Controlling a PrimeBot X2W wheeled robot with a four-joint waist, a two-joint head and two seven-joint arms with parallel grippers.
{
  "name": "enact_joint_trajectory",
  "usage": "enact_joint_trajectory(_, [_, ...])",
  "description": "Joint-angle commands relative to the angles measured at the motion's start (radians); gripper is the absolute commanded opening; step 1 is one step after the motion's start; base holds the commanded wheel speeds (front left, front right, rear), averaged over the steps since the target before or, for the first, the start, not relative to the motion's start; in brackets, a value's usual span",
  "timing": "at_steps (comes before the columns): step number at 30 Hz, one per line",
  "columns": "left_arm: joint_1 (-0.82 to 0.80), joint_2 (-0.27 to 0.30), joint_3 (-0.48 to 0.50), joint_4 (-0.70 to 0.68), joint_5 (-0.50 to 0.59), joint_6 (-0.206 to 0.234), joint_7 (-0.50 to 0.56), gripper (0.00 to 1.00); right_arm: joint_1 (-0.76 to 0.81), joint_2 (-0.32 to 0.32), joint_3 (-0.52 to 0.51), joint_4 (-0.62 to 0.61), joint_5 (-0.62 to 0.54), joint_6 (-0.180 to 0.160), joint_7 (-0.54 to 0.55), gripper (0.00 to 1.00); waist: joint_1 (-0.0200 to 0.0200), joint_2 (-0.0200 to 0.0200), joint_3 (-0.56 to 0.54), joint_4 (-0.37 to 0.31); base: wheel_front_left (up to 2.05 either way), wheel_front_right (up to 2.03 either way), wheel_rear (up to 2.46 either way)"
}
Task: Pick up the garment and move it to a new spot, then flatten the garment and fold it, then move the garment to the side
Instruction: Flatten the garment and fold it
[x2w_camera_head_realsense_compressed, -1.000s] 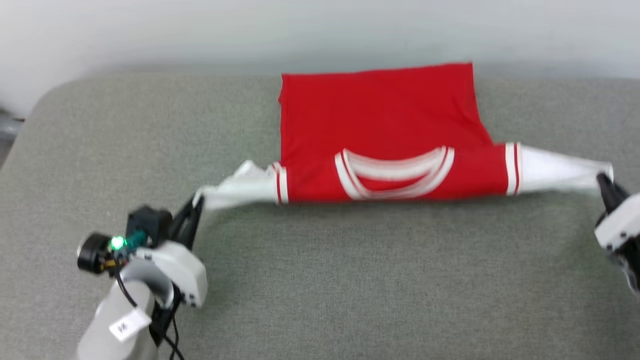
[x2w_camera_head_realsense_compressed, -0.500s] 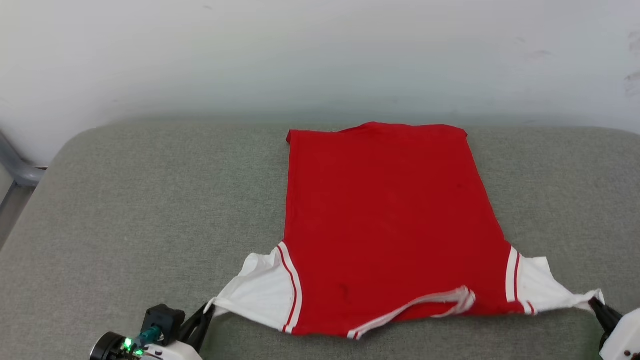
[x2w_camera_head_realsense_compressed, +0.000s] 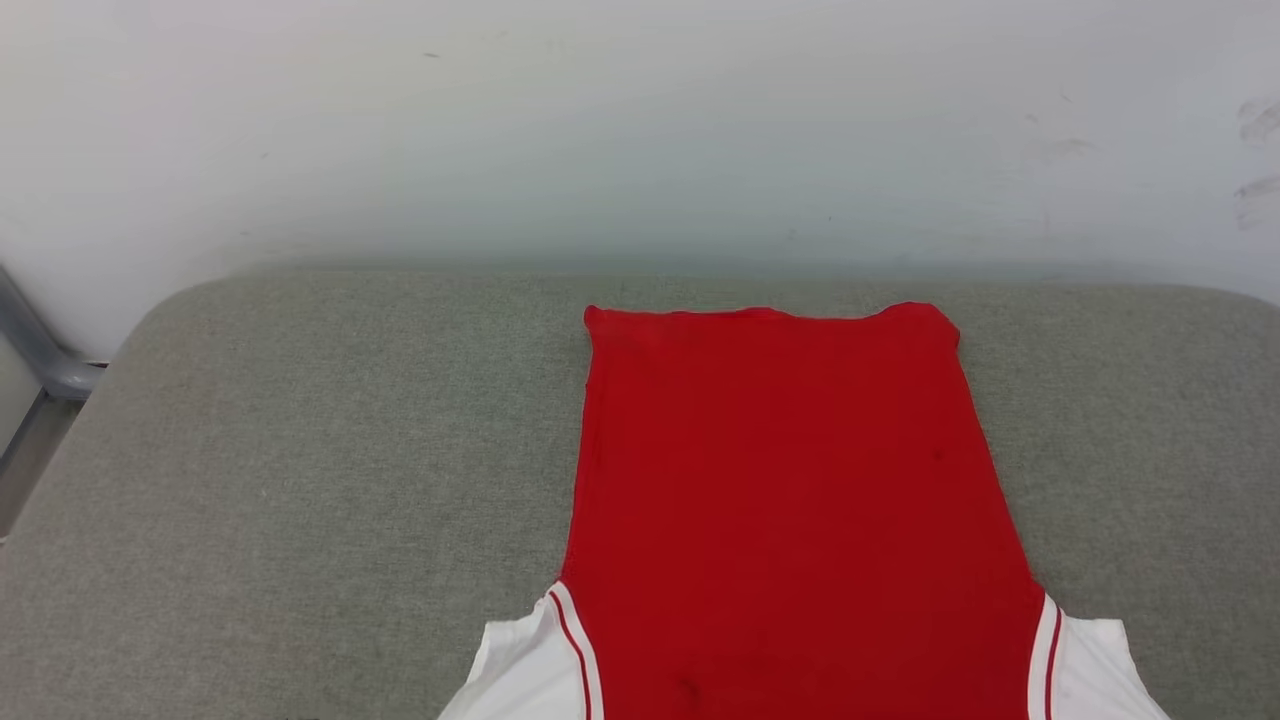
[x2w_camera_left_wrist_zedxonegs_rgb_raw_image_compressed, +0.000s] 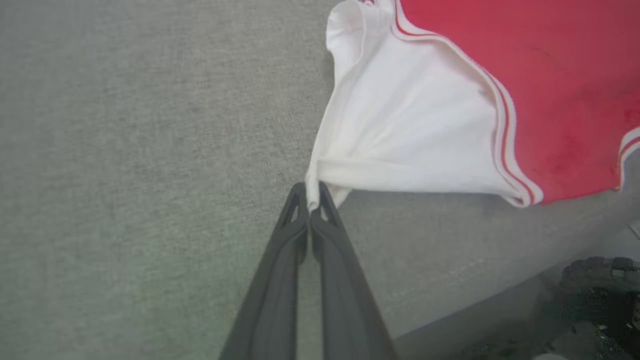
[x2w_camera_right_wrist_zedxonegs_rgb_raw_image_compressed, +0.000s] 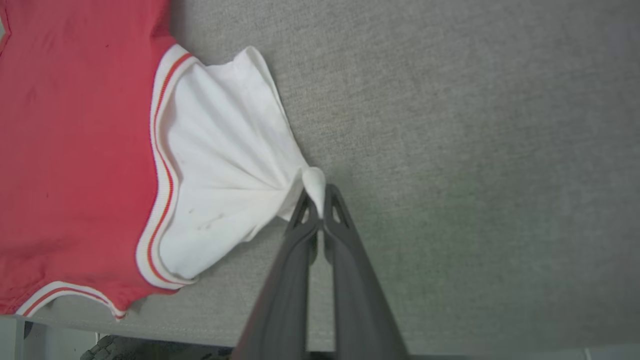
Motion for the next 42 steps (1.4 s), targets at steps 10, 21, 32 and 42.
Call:
enact_joint_trajectory(10, [0.054, 0.050, -0.011, -0.222, -0.065, 0.010, 0.168, 0.00, 0.044, -0.043, -0.073, -0.091, 0.011, -0.002, 0.147, 1.00, 0.0001, -0.0001, 0.027, 0.013, 0.00, 0.00, 0.00])
enact_joint_trajectory(21, [0.018, 0.121, -0.025, -0.563, -0.112, 0.043, 0.430, 0.00, -0.187, -0.053, -0.218, -0.340, -0.003, -0.001, 0.415, 1.00, 0.0001, -0.0001, 0.208, 0.074, 0.00, 0.00, 0.00])
enact_joint_trajectory(32, [-0.040, 0.130, -0.041, -0.788, -0.099, 0.054, 0.514, 0.00, -0.647, 0.052, -0.288, -0.312, -0.276, -0.001, 0.787, 1.00, 0.0001, -0.0001, 0.429, 0.178, 0.00, 0.00, 0.00])
enact_joint_trajectory(42, [-0.146, 0.095, -0.087, -0.840, -0.068, 0.034, 0.508, 0.00, -0.975, 0.115, -0.357, -0.208, -0.579, -0.001, 0.922, 1.00, 0.0001, -0.0001, 0.581, 0.290, 0.00, 0.00, 0.00])
